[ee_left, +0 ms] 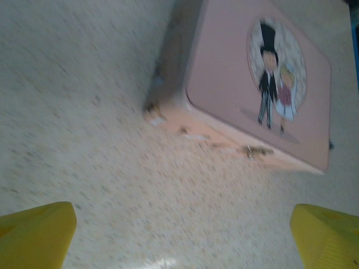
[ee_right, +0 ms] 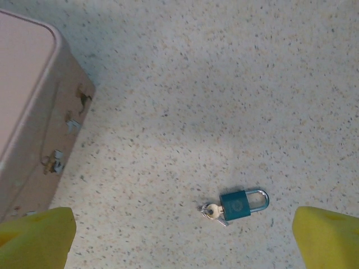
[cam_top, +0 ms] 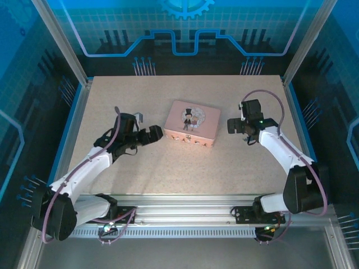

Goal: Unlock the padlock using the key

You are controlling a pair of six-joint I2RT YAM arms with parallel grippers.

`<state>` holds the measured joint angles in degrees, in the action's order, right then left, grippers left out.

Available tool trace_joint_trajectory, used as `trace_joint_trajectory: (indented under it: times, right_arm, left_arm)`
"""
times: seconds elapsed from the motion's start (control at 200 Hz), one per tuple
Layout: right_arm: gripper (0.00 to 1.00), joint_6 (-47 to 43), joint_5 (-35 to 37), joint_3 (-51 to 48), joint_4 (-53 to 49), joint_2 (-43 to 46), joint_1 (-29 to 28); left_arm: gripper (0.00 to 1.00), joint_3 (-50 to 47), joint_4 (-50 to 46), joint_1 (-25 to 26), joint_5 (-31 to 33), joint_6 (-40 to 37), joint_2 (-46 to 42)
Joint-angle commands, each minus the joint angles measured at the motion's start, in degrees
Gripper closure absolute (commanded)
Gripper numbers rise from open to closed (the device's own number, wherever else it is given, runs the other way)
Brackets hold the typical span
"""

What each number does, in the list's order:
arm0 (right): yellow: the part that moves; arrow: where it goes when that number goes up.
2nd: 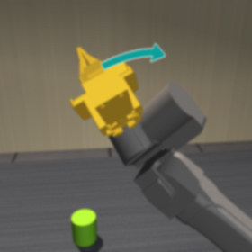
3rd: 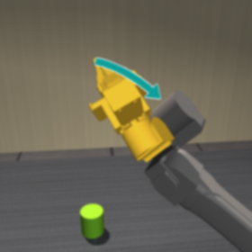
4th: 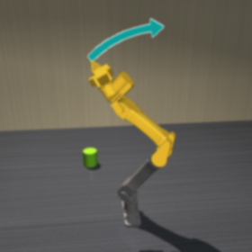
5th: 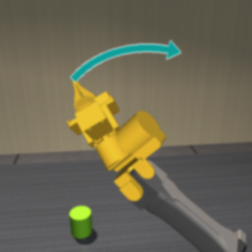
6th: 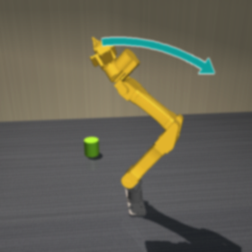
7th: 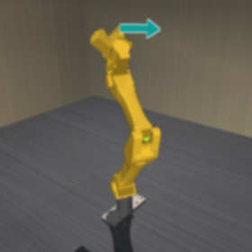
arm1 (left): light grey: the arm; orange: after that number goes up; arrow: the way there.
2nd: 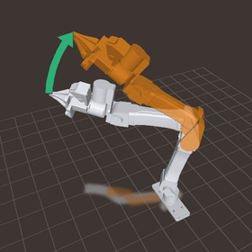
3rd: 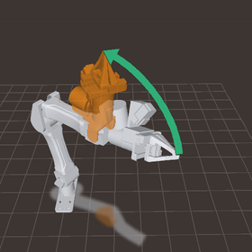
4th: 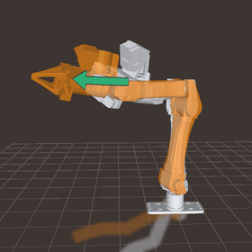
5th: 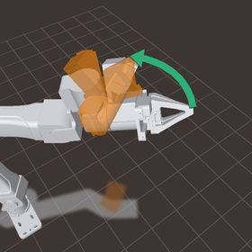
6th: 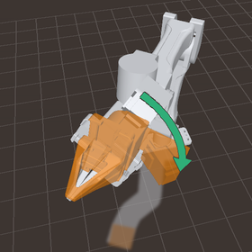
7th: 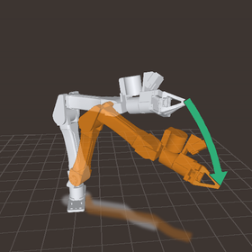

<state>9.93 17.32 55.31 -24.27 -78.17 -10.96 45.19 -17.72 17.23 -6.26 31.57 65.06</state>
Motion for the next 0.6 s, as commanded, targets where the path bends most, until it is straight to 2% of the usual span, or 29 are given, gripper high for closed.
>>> trace_joint_trajectory:
  times: [0.0, 0.135, 0.23, 0.375, 0.56, 0.595]
  right_arm:
    - [0.0, 1.2, 0.1, -4.0, 9.1, 3.2, -0.6]
    - [0.0, -1.7, 0.2, -15.4, 26.2, 9.6, -0.7]
    - [0.0, -5.9, 1.6, -22.9, 38.9, 12.0, -0.8]
    - [0.0, -8.4, 6.5, -24.9, 42.8, 9.3, -0.2]
    - [0.0, -9.7, 5.5, -29.3, 53.9, 5.1, 2.1]
    - [0.0, -10.2, 5.4, -29.7, 55.8, 4.1, 2.2]
  left_arm:
    - [0.01, 2.1, -1.7, -3.0, 8.9, -8.5, -2.7]
    - [0.01, 0.0, 2.8, -7.1, 16.9, -17.1, -4.3]
    - [0.01, -4.5, 10.7, -11.0, 17.9, -21.5, -4.3]
    - [0.01, -15.5, 30.4, -15.2, 18.9, -25.8, -0.9]
    - [0.01, -19.9, 46.0, -17.0, 19.7, -27.4, 10.8]
    - [0.01, -18.3, 43.8, -17.1, 19.5, -27.5, 11.8]
